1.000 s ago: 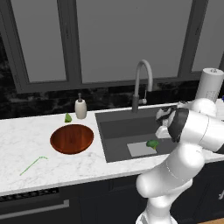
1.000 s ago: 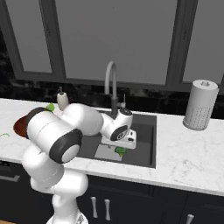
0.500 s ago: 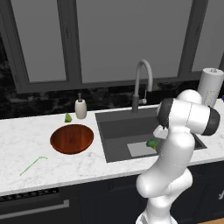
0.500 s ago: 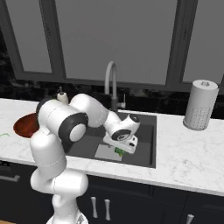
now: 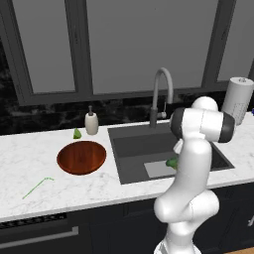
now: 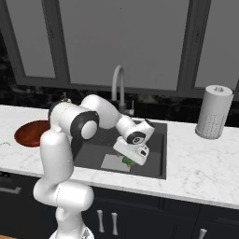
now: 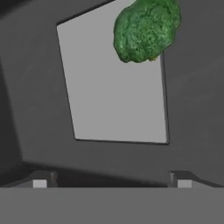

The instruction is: Pick the broccoli from the sink and place it in the bowl. Then pick the bowl and place it in the microwave. Then close the microwave door and press the start button.

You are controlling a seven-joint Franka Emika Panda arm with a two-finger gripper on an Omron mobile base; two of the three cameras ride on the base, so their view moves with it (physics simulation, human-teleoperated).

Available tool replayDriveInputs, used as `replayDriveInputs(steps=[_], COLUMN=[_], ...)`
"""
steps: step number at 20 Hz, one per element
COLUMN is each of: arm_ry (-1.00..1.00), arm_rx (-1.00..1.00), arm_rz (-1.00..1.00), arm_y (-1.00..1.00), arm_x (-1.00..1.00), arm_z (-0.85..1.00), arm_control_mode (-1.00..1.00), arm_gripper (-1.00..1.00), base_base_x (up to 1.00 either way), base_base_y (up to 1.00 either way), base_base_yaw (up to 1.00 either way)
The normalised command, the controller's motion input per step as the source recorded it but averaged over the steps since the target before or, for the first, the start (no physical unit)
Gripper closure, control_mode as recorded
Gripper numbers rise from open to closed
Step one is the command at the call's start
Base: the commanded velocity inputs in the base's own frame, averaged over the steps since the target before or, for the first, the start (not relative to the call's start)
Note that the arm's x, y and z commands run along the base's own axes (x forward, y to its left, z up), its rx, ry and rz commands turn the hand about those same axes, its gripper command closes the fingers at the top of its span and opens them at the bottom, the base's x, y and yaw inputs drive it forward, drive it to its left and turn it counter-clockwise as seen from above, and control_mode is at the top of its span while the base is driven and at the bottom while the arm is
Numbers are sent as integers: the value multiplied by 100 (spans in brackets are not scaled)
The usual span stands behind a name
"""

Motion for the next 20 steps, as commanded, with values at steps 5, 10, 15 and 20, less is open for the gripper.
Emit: replayDriveInputs(steps=[5,10,15,20], arm_ry=[9,0,0,0], arm_rx=[3,6,7,8], arm_rz=[-3,-4,-1,0], arm_y=[7,0,-5,-9], arm_x=[25,23,29,32], arm_z=[-27,-32,-30,-22], arm_control_mode=[-100,-100,-100,-100], arm_gripper=[-100,-100,-100,-100], base_base_x=[0,0,0,0], base_base_y=[0,0,0,0], base_base_yaw=[0,0,0,0])
